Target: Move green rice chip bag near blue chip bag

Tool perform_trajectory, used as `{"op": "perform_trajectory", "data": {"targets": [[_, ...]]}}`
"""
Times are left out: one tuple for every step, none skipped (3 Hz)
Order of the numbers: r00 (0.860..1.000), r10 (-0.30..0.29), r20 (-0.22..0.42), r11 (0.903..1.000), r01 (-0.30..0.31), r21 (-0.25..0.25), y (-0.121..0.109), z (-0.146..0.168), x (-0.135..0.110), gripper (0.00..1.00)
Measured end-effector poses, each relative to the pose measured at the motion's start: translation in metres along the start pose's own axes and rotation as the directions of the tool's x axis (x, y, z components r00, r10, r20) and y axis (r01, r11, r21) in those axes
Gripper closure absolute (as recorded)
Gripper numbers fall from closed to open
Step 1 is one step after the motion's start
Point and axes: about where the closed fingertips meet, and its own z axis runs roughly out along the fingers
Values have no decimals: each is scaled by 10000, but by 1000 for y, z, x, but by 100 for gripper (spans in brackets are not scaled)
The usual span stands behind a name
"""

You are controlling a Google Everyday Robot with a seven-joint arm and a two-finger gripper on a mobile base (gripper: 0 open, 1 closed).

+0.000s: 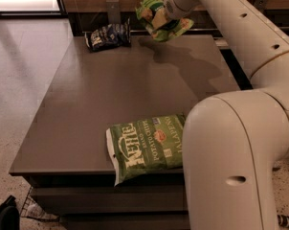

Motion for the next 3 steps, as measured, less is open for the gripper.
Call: {"op": "perform_trajectory", "data": {"targets": [[10000, -17, -52, 10000, 17, -34, 2, 5, 2, 76], [10000, -27, -87, 10000, 26, -66, 4, 8, 3, 53], [9999, -35, -126, 9999, 34, -104, 6, 12, 4, 30]]}}
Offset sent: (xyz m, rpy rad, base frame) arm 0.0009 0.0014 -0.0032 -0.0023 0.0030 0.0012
